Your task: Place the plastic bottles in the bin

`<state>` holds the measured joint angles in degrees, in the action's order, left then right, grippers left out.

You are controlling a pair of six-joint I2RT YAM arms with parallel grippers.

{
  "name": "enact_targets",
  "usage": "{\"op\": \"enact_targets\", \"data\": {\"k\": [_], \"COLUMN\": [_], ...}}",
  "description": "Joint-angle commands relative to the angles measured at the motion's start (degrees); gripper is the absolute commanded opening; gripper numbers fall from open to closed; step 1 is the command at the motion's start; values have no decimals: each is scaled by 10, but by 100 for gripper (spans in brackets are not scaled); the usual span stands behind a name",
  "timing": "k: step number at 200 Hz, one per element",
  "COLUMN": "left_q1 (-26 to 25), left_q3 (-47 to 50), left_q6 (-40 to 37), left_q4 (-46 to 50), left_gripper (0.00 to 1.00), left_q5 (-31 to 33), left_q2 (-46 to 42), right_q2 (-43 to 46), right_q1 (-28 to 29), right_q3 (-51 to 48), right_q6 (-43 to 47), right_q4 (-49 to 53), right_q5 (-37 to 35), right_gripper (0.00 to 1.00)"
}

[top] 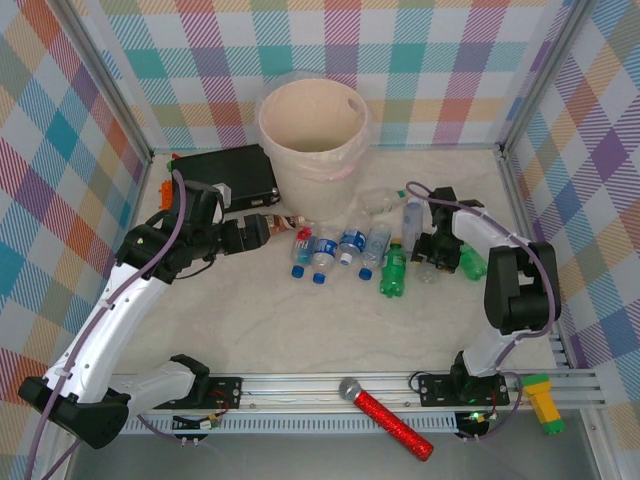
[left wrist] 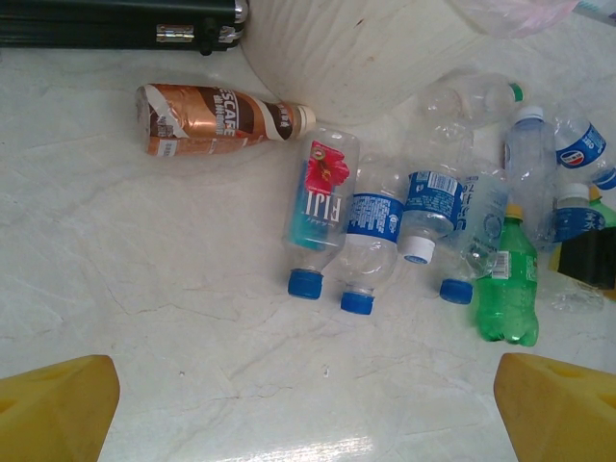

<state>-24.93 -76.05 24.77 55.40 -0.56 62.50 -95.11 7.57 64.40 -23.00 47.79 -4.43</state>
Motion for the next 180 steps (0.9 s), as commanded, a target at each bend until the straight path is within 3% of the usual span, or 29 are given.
{"op": "enact_targets", "data": {"k": [1,73,118,180], "left_q1": [1,1,2,2], "left_q3": [-2,-1,-24,-31], "left_q6": [-7,-3,1,16], "left_q4": [0,-27,-37,-60], "left_gripper": [100,99,100,100], "left_q5": [-5,0,16,52], "left_q2": [-5,-18,-29,-89], "right_q2": [62,205,235,189], "right_q1": [6,36,124,247], "right_q3": [22,91,193,302], "right_q6": [9,16,48,153], "right_q4": [29,47,8,-133], "right_q5": [2,-15,-74,-147], "right_gripper": [60,60,60,60]}}
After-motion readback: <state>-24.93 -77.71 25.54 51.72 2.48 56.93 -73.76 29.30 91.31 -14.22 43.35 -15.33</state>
